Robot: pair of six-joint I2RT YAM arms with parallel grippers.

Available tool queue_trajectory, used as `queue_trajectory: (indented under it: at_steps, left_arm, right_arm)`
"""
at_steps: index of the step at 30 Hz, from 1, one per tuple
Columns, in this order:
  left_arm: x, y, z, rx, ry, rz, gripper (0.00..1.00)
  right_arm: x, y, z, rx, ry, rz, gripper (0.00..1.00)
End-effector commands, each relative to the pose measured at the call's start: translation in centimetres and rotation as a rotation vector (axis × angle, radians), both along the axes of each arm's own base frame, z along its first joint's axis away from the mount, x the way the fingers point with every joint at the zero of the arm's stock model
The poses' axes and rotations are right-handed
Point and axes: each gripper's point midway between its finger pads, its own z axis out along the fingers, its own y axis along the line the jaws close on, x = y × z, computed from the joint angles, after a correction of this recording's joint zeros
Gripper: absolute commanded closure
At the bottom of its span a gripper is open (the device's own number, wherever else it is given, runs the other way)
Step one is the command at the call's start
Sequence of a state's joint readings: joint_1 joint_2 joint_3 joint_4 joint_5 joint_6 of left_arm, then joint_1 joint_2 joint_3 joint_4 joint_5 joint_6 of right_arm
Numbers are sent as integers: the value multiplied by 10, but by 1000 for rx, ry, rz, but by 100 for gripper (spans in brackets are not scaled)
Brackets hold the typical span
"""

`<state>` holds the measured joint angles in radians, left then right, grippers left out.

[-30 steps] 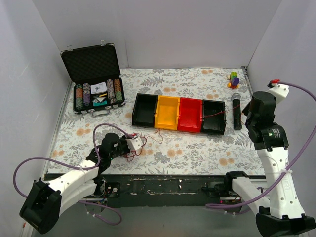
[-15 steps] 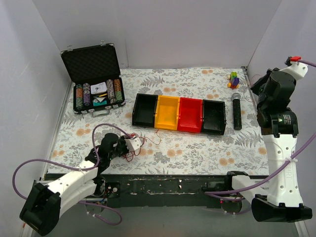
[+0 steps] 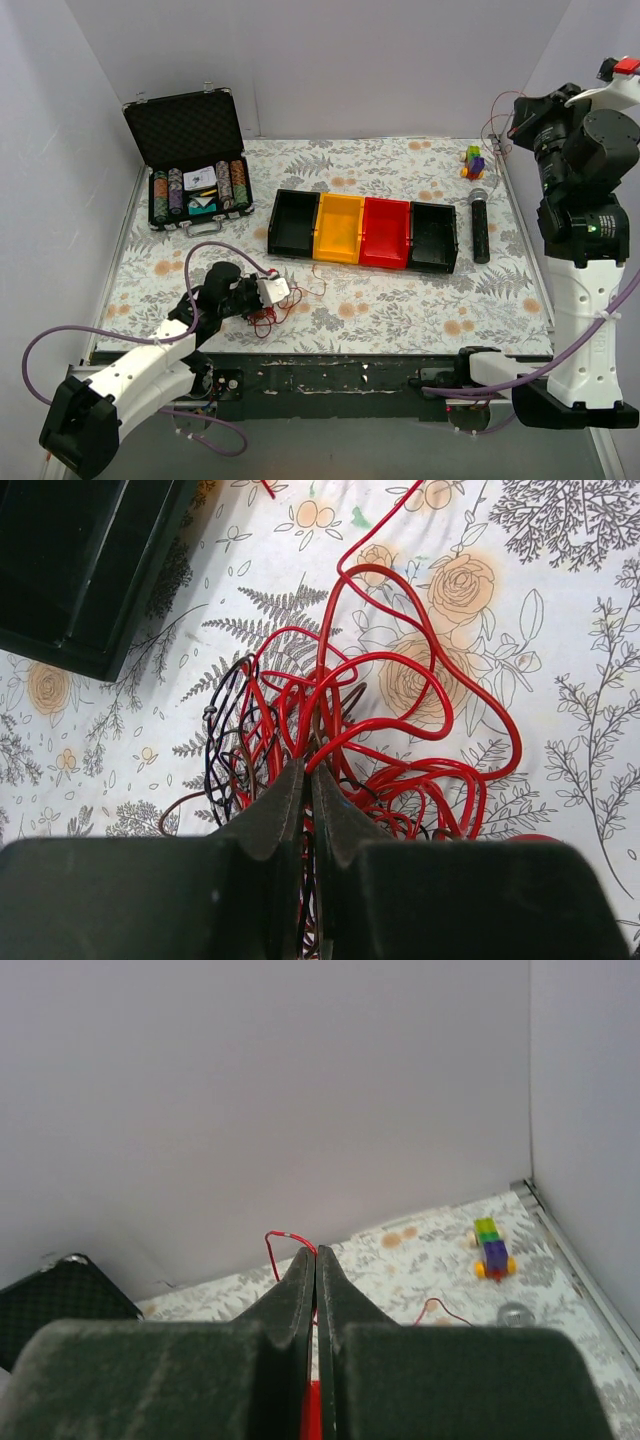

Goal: Untangle the cables

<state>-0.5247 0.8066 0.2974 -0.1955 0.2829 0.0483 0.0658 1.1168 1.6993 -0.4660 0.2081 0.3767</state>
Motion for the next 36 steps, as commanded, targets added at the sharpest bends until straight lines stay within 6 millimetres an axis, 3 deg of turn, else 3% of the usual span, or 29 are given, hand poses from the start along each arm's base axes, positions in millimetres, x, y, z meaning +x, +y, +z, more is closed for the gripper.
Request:
queue_trajectory:
  at_steps: [1,7,11,16,30,36]
  left_arm:
    - [-1,-7,13,-23,11,-35,97]
    - [-3,-8,15,-30,13,-39,97]
    - [-2,-10,17,-35,17,-42,97]
    - [-1,-11,20,-40,22,-41,97]
    - [-3,-12,22,-50,25,-41,97]
    - [-4,-13,26,-64,32,-38,97]
  right_arm:
    - [-10,17,53,-16,-144,86,99]
    - [-4,48,70,-32,-218,238,99]
    - [-3,80,81,-74,-279,363,99]
    - [6,116,81,-88,-285,454,99]
    - [28,197,-1,-107,-131,608,99]
    - [42,221,-33,-150,-79,598,99]
